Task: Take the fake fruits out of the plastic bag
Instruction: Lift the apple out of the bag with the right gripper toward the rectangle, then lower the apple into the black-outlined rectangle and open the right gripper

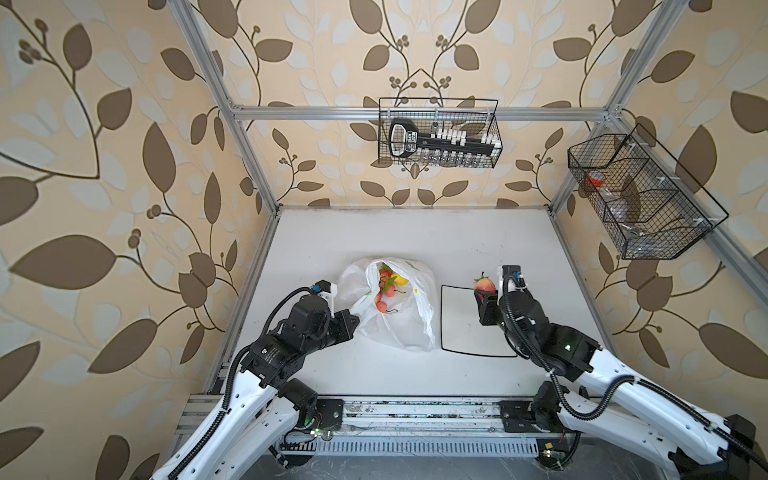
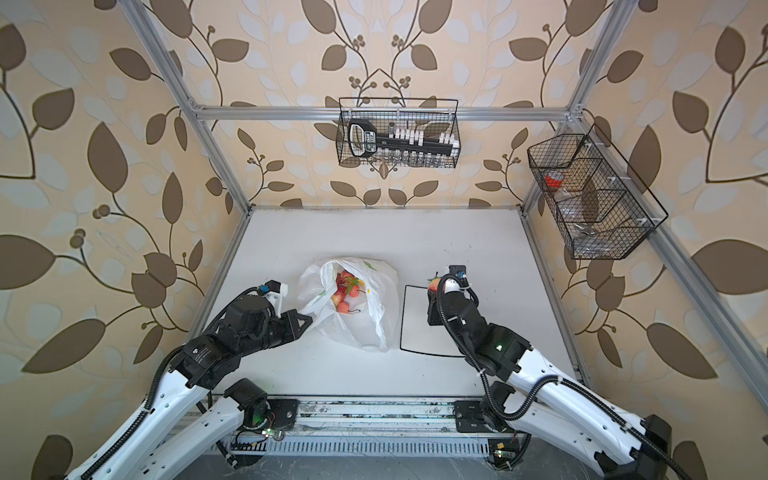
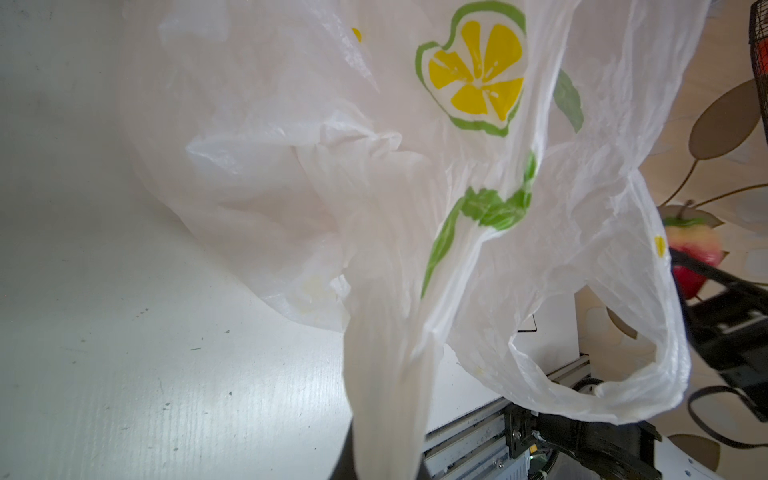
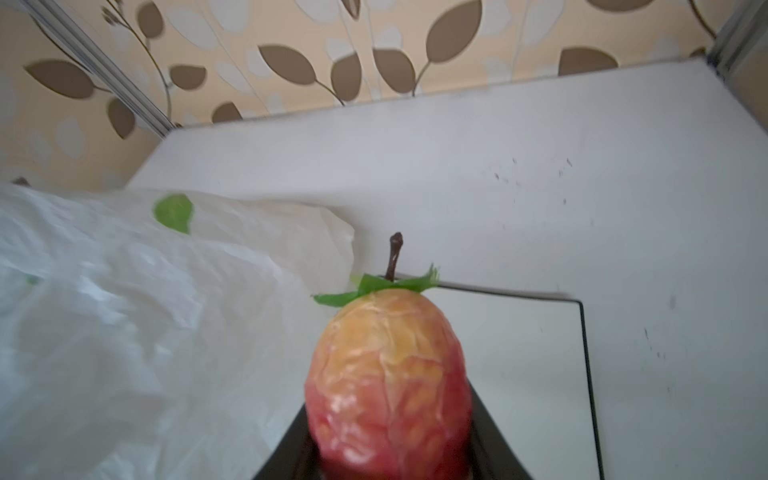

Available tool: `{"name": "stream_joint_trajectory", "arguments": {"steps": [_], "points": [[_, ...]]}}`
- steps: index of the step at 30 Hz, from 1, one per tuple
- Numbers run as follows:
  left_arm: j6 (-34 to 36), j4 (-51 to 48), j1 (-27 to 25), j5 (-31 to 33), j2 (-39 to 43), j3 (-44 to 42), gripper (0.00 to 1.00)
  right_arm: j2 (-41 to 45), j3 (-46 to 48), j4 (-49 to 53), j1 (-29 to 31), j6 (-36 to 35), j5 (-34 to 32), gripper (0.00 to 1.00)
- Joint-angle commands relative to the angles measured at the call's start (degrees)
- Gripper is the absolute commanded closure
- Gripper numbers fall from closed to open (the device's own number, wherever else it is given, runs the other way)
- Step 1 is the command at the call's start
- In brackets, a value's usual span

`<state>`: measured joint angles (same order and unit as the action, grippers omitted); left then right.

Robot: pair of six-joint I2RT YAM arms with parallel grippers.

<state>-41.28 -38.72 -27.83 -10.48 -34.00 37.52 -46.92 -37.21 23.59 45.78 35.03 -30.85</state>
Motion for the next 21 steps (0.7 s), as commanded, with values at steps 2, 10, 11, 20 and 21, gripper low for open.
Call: {"name": "stream_joint_trajectory", "arguments": {"steps": [2, 10, 11, 20, 21], "points": [[0.9, -2.3, -0.5, -0.8, 0.7, 0.6, 1.0, -4.7, 5.7, -7.3, -1.6, 5.8, 1.7, 0.76], [1.0, -2.9, -0.6, -2.3, 0.8, 0.9, 1.0, -18.6, 8.3, -24.3, -10.1, 3.1, 11.8, 0.75], [1.1, -3.0, -0.5, -2.4, 0.8, 0.9, 1.0, -20.4, 8.1, -25.8, -10.3, 2.8, 11.7, 0.75], [1.8, -3.5, -0.6, -3.2, 0.3, 1.6, 1.0, -30.9, 8.1, -33.6, -12.2, 2.7, 14.1, 0.75], [1.9, -3.5, -0.5, -3.2, 0.3, 1.6, 1.0, -31.5, 8.3, -33.9, -12.3, 2.7, 14.2, 0.75]]}}
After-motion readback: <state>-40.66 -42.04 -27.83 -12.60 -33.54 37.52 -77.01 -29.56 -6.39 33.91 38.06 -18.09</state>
